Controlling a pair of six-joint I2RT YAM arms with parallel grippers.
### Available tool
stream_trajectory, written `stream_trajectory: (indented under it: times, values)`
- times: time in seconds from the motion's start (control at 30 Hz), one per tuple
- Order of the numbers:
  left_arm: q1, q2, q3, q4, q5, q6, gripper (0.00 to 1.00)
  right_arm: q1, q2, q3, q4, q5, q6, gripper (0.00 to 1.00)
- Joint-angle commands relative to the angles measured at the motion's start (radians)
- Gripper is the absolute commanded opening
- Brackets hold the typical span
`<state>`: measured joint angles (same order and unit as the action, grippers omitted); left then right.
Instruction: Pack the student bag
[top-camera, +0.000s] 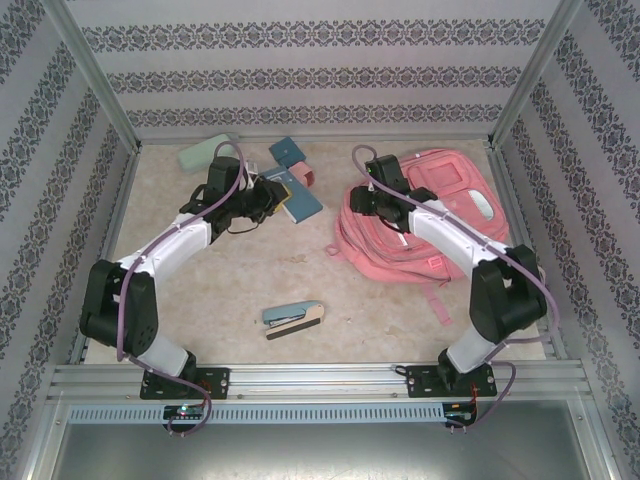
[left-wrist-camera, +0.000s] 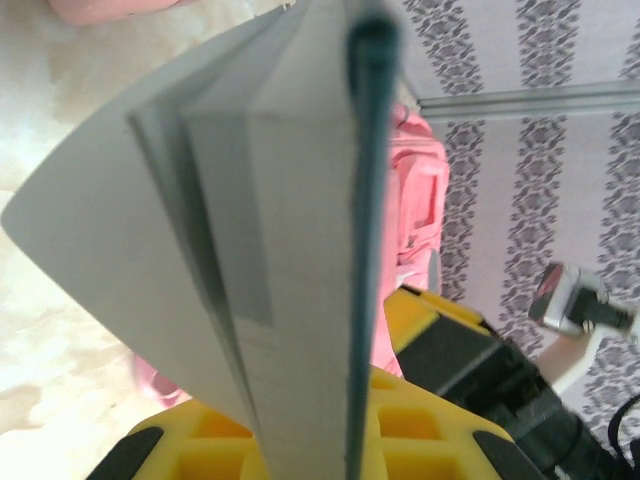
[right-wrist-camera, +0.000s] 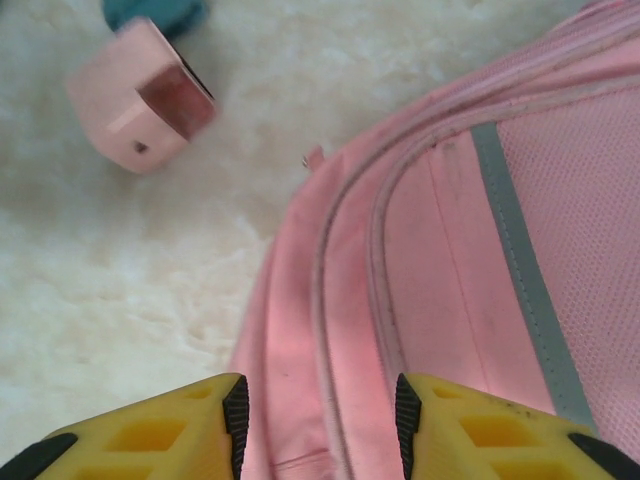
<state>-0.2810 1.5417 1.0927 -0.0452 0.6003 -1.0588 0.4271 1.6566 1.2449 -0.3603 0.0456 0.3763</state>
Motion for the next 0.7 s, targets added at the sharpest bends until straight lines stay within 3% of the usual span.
stream_trajectory:
  times: [0.0, 0.23, 0.33, 0.43, 0.67]
  values:
    - [0.003, -0.037, 0.035, -0.09, 0.01, 0.117, 0.0, -0.008, 0.071, 0.057, -0.144, 0.041, -0.142, 0.45]
    - [0.004, -0.066, 0.007, -0.086, 0.032, 0.132, 0.0, 0.002, 0.143, 0.084, -0.21, 0.145, -0.157, 0.44]
    - [0.003, -0.062, 0.009, -0.086, 0.045, 0.137, 0.0, 0.001, 0.142, 0.07, -0.209, 0.164, -0.162, 0.34]
    - [0.003, -0.055, 0.014, -0.082, 0.05, 0.137, 0.0, 0.004, 0.133, 0.071, -0.238, 0.21, -0.162, 0.37]
    - [0.002, -0.033, 0.015, -0.055, 0.073, 0.125, 0.0, 0.001, 0.13, 0.023, -0.23, 0.187, -0.171, 0.42]
